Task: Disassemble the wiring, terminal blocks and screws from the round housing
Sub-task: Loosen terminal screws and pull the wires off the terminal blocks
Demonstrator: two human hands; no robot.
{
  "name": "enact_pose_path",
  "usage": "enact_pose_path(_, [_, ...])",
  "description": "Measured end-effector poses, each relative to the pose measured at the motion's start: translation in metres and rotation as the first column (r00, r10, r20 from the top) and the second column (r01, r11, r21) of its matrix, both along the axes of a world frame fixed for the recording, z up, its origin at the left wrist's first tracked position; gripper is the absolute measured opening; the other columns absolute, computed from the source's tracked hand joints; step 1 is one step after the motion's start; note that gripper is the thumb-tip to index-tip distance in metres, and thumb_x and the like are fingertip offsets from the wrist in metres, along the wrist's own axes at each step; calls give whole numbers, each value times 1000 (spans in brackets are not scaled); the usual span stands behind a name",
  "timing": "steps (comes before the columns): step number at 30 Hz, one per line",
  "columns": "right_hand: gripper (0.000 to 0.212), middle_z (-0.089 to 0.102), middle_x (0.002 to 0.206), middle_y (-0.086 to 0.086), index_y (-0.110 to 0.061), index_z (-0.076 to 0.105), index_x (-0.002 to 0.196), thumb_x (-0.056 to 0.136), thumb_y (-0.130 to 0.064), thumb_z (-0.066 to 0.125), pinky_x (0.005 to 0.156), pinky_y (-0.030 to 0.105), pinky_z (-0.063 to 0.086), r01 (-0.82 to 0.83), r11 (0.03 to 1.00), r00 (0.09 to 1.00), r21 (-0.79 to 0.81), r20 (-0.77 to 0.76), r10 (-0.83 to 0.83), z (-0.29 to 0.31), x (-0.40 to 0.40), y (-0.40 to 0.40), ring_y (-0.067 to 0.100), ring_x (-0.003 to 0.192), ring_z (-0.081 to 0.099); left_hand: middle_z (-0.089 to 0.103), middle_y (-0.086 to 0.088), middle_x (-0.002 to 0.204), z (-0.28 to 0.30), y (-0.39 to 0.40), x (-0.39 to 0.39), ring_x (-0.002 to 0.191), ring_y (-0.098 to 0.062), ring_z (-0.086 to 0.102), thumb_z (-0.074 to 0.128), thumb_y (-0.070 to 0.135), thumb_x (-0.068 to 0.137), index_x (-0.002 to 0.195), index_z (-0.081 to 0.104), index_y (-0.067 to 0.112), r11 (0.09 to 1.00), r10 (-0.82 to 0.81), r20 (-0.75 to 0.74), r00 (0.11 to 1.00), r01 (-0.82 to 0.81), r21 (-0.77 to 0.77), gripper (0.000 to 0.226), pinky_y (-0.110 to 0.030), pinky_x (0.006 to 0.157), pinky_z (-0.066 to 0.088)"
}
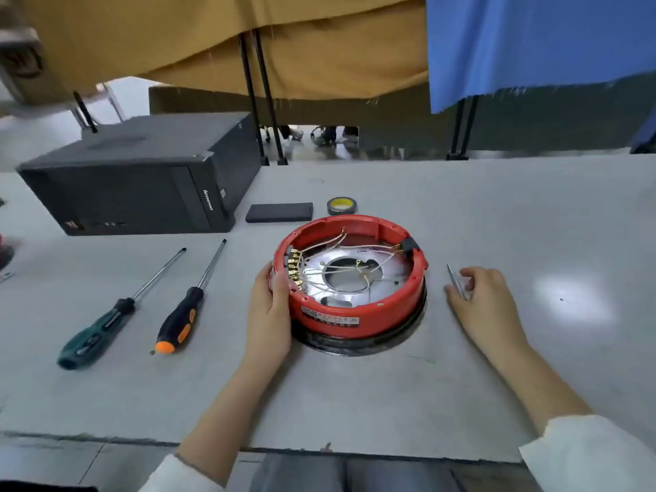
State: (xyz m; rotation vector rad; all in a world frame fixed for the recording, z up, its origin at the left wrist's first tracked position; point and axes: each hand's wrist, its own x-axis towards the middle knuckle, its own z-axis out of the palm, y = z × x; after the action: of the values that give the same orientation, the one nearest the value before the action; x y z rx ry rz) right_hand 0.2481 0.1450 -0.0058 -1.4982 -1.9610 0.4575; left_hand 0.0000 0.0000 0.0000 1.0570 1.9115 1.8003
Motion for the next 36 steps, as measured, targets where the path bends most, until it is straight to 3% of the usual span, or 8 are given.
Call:
enact_pose_path(6, [23,56,102,19,1,62,98,92,-21,58,76,37,44,27,1000,987,-13,160,-25,8,-4,-6,38,91,57,59,11,119,3,-2,-4,113,-5,55,41,36,101,126,47,25,999,-15,74,997,18,-41,29,-18,89,44])
enact_pose_path(9, [22,58,97,20,2,62,90,92,-19,57,73,36,42,49,999,981,-3,187,-47,12,-5,-7,37,89,57,60,4,124,3,-4,-5,115,-12,57,44,37,99,130,47,23,998,-39,109,993,43,-40,34,-38,99,48])
enact_pose_path(12, [21,62,90,19,3,63,82,87,-16,57,72,37,46,69,997,980,-22,188,-64,15,-7,-5,36,88,57,62,3,121,3,-4,-7,111,-13,61,45,38,99,126,47,27,997,-60,121,991,66,-45,30,-41,97,50])
enact_pose_path(19, [11,69,75,-4,-14,66,85,84,-24,62,67,29,46,79,980,962,-183,-242,-123,21,0,5,12,74,63,63,8,110,9,-9,-15,79,7,64,50,32,96,117,50,33,980,-83,138,987,106,-171,21,-8,61,46])
enact_pose_path(23, [7,69,63,-5,-13,66,92,90,-17,59,48,22,39,-84,981,863,-172,-505,-15,43,-7,15,4,48,48,41,17,124,35,0,-23,102,12,44,54,30,94,141,36,25,968,-74,-173,982,29,-249,50,-12,89,34])
enact_pose_path(27, [13,65,60,-3,-12,70,92,93,-8,58,41,19,38,-219,967,721,-128,-689,72,64,-24,20,11,51,47,45,16,125,59,20,-7,124,-8,37,53,25,93,131,51,27,950,-267,-577,772,112,-290,38,-15,99,23])
enact_pose_path(32, [9,59,63,-4,-8,70,94,90,-11,63,47,17,40,-445,864,476,-236,-879,5,73,-45,32,9,58,49,37,10,146,68,57,19,136,-5,26,47,38,98,140,44,26,803,-594,-669,447,271,-531,45,-13,106,15])
enact_pose_path(36, [23,53,61,-6,-16,63,86,100,-28,49,46,18,38,-369,917,599,-150,-793,111,73,-59,39,8,55,46,37,9,148,68,77,28,138,-7,25,39,45,99,143,41,23,802,-597,-709,376,263,-536,50,-17,111,13])
